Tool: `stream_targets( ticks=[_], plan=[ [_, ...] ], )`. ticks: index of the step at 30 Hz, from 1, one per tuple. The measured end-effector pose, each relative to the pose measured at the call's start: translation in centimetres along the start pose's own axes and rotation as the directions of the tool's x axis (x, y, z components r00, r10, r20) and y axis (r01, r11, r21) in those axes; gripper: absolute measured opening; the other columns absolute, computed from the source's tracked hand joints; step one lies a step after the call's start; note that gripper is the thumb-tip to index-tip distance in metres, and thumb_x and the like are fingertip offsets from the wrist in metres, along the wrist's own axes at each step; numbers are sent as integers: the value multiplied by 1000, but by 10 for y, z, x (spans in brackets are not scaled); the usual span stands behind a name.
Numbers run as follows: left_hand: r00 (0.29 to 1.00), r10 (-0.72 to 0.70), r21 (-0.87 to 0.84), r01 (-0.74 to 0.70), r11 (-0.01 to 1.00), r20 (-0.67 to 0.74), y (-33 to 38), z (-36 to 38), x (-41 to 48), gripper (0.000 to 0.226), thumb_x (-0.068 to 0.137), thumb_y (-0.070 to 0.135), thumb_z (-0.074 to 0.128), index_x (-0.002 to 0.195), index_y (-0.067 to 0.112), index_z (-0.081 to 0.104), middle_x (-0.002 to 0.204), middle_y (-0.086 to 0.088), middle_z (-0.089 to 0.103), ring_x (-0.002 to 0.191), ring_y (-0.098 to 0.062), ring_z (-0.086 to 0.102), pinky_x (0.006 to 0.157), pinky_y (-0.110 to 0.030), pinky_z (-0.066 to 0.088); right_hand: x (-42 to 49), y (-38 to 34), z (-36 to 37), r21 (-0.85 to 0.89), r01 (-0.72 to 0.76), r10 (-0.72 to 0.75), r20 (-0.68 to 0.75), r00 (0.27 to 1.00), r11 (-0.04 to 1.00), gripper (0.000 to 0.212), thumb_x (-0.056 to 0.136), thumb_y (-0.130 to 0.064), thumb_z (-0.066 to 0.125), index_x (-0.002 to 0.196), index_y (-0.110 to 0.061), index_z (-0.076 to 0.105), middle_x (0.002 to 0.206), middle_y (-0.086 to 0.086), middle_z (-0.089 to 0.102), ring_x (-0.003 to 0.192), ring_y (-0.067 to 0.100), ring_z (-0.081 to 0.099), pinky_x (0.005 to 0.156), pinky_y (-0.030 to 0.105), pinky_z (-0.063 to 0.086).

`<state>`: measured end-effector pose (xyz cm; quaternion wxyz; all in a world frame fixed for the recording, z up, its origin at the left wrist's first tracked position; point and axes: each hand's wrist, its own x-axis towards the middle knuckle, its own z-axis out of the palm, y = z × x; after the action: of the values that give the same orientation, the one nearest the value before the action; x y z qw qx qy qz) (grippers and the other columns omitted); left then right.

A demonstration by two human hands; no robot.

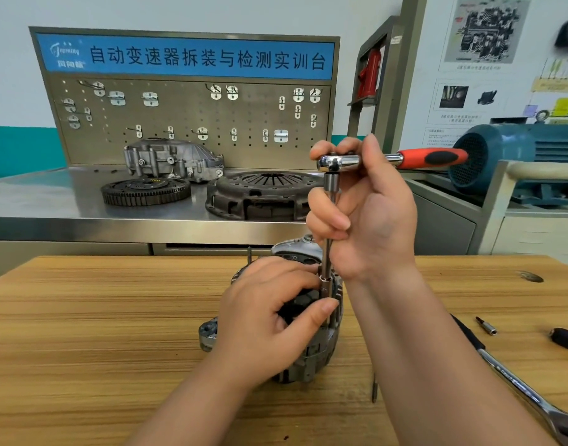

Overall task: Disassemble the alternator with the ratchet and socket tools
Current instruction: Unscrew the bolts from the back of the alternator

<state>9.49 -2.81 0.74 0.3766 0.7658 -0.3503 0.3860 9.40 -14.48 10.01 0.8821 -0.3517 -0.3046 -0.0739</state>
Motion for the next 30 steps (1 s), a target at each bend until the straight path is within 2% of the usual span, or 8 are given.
stream_targets(
  ticks=[3, 11, 14, 17, 19, 23, 26, 30],
  plan=[
    [1000, -6, 29, 7, 1000, -27, 1, 3, 0, 32, 80, 46, 59, 82, 18, 75, 95, 20, 64, 93, -3, 60, 83, -24, 45, 2, -2, -3, 6, -19, 19, 33, 999, 1000, 23, 89, -36, 39, 82, -15, 46, 78, -1, 65, 29, 5, 27, 39, 9, 19],
    [998, -18, 101, 25, 995, -66, 4, 8, -1, 33, 77, 50, 62, 83, 21, 76, 94, 13, 70, 94, 0, 56, 82, -21, 43, 9, -9, -7, 20, -138, 137, 31, 990, 990, 19, 89, -30, 40, 75, -19, 44, 72, -3, 62, 27, 5, 25, 37, 9, 14],
    [998, -25, 108, 31, 994, -58, 4, 6, 0, 33, 76, 53, 62, 83, 23, 76, 94, 20, 66, 94, 2, 56, 83, -16, 41, 17, -12, -4, 15, -241, 242, -14, 970, 970, 34, 97, -25, 33, 66, -20, 45, 63, -3, 58, 25, 5, 22, 36, 8, 13],
    [999, -13, 105, 18, 994, -52, 4, 6, -1, 35, 75, 54, 63, 82, 22, 75, 95, 18, 68, 93, 2, 57, 83, -13, 41, 19, -12, -1, -32, -274, 274, -7, 962, 961, 32, 99, -26, 31, 79, -17, 55, 60, -3, 57, 25, 4, 22, 36, 9, 12],
    [999, 1, 123, 6, 992, -53, 3, 6, -1, 37, 76, 55, 63, 83, 21, 76, 94, 13, 70, 92, 0, 58, 82, -14, 43, 20, -12, -2, -44, -308, 309, 28, 951, 950, 41, 100, -28, 30, 76, -15, 62, 57, -1, 55, 25, 4, 22, 36, 10, 12],
    [999, 32, 227, -34, 973, 9, 0, 6, -2, 37, 78, 55, 60, 83, 21, 74, 81, 10, 65, 80, -9, 58, 66, -23, 48, 23, -14, -2, -68, -373, 376, 46, 925, 925, 55, 99, -32, 30, 56, -15, 59, 42, -2, 36, 27, 5, 20, 34, 11, 12],
    [999, 35, 270, -43, 962, 34, -1, 5, -2, 36, 77, 58, 61, 76, 23, 71, 72, 9, 55, 72, -9, 49, 55, -22, 41, 24, -14, -2, -66, -412, 417, 94, 904, 909, 48, 94, -31, 33, 55, -16, 57, 39, -5, 27, 31, 6, 15, 35, 12, 11],
    [998, 49, 264, -56, 963, 36, -4, 5, -2, 34, 74, 57, 65, 69, 24, 69, 67, 9, 51, 69, -6, 42, 54, -21, 36, 27, -15, -4, -78, -454, 460, 211, 862, 887, 39, 86, -31, 37, 55, -18, 56, 40, -6, 22, 36, 8, 9, 37, 13, 9]
  ],
)
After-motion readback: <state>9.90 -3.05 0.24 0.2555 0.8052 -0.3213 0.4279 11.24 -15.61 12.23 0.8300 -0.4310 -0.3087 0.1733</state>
